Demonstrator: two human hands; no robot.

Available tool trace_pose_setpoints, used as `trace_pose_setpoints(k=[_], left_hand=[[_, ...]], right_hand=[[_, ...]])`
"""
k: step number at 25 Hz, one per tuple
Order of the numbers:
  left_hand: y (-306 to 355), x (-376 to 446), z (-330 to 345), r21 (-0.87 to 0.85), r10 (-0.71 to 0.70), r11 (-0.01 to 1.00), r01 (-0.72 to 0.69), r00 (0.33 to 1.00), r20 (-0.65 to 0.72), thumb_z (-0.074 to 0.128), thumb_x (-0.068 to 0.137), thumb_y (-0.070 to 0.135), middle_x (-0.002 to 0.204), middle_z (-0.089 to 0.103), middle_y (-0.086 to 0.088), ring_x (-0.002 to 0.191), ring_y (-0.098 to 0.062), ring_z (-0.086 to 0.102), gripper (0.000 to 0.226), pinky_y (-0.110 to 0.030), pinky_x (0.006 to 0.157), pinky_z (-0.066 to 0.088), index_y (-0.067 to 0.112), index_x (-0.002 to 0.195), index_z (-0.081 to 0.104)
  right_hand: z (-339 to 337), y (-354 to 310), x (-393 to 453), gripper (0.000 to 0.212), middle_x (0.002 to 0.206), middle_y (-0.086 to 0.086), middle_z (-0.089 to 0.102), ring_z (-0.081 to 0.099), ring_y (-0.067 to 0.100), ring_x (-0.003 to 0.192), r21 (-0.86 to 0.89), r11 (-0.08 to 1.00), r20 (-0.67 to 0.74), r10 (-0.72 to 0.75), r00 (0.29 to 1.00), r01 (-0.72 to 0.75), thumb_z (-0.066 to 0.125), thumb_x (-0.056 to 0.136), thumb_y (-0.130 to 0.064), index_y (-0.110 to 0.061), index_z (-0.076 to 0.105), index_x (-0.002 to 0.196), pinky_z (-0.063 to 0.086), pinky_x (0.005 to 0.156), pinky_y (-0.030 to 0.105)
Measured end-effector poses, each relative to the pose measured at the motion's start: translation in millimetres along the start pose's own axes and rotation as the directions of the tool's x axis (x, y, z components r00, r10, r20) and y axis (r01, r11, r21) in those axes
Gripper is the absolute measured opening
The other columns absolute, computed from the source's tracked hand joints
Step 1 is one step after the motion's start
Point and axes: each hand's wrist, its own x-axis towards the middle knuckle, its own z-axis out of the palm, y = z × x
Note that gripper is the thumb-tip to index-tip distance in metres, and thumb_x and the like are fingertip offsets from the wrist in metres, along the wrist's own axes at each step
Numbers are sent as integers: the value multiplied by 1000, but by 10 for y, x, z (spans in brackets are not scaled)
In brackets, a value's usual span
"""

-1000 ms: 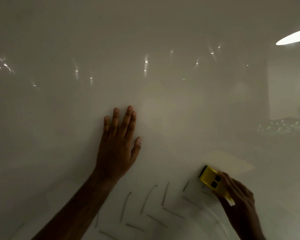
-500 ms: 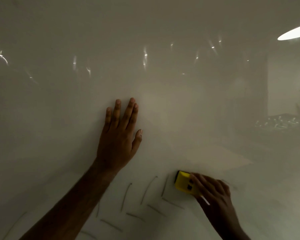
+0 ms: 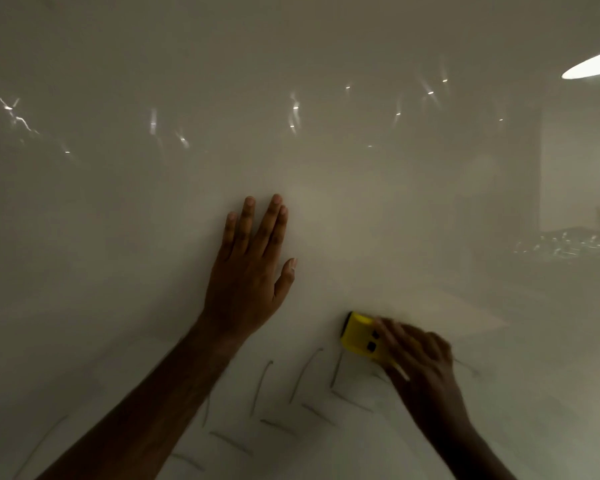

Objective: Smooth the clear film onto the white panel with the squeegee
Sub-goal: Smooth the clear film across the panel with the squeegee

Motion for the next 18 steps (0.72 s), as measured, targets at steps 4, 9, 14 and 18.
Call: trace_pose_setpoints(k=[4, 9, 14, 18], left_hand=[[-103, -94, -2, 8, 27, 1000, -27, 1000, -1, 40, 108, 47, 181, 12, -12, 167, -38, 9, 79, -54, 135, 9, 6, 171, 16], [-167, -253, -13, -12, 21, 1000, -21, 1000, 19, 41, 108, 46, 181, 11, -12, 167, -37, 11, 79, -55, 135, 12, 5, 171, 17], [-177, -276, -52, -19, 21, 1000, -20, 1000, 23, 42, 108, 45, 181, 11, -11, 167, -34, 10, 79, -54, 135, 14, 6, 171, 16], [-295, -436, -63, -6, 26, 1000, -26, 999, 25, 42, 109, 45, 181, 13, -11, 168, -32, 10, 78, -52, 136, 13, 6, 171, 18]], right_hand=[[35, -12, -371, 60, 165, -20, 40, 53, 15, 134, -30, 983, 86, -180, 980, 183, 53, 104, -34, -36, 37, 162, 40, 106, 44], [-179, 161, -30, 64, 166, -15, 39, 58, 24, 132, -58, 993, 92, -94, 991, 100, 52, 104, -39, -33, 32, 165, 43, 100, 49], [-42, -371, 424, 62, 163, -11, 46, 57, 24, 132, -32, 984, 59, -172, 983, 174, 63, 101, -30, -24, 44, 160, 40, 101, 50], [219, -528, -98, 53, 163, -13, 46, 59, 21, 129, -27, 910, 175, -402, 899, 413, 53, 107, -27, -30, 46, 159, 38, 105, 48]])
